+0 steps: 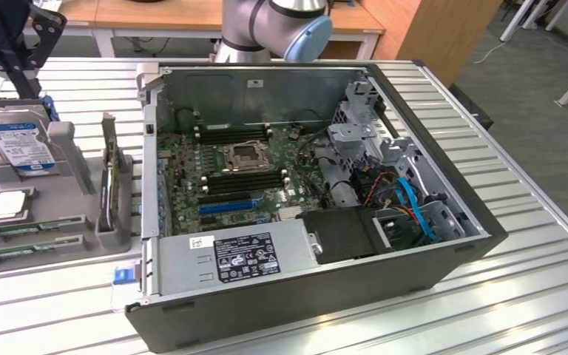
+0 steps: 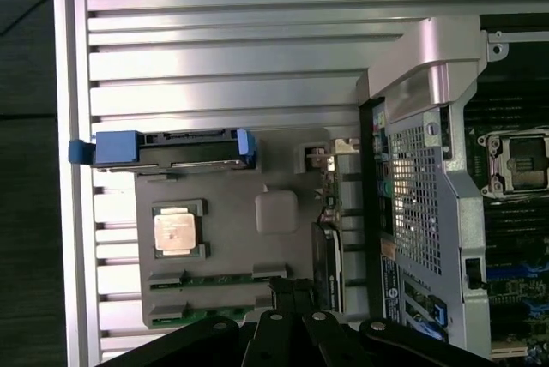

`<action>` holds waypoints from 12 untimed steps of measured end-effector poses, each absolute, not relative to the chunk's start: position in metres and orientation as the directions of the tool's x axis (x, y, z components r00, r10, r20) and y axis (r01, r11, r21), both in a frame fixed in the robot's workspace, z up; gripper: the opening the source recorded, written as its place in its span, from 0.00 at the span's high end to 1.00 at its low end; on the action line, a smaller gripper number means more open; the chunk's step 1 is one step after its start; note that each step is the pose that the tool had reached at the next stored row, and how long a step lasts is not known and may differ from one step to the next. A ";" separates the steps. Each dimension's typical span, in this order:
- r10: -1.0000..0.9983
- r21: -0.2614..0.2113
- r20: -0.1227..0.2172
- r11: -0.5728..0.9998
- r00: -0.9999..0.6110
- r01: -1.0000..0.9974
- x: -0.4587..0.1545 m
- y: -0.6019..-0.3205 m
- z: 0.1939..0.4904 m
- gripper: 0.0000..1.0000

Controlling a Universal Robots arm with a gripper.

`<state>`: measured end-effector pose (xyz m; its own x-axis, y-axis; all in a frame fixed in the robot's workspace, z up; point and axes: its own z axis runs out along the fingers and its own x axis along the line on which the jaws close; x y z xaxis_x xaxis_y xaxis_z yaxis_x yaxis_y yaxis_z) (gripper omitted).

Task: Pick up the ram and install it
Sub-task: 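Reach for the ram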

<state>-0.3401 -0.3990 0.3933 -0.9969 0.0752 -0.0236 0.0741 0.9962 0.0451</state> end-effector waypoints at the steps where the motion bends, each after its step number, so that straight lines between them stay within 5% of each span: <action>1: 0.075 0.045 -0.024 0.996 -0.997 0.074 -0.342 -0.399 0.393 0.90; 12: 0.075 0.045 -0.024 0.996 -0.997 0.074 -0.358 -0.399 0.393 0.90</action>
<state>-0.3577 -0.3991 0.3933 -0.9969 0.0753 -0.0236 0.0742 0.9962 0.0451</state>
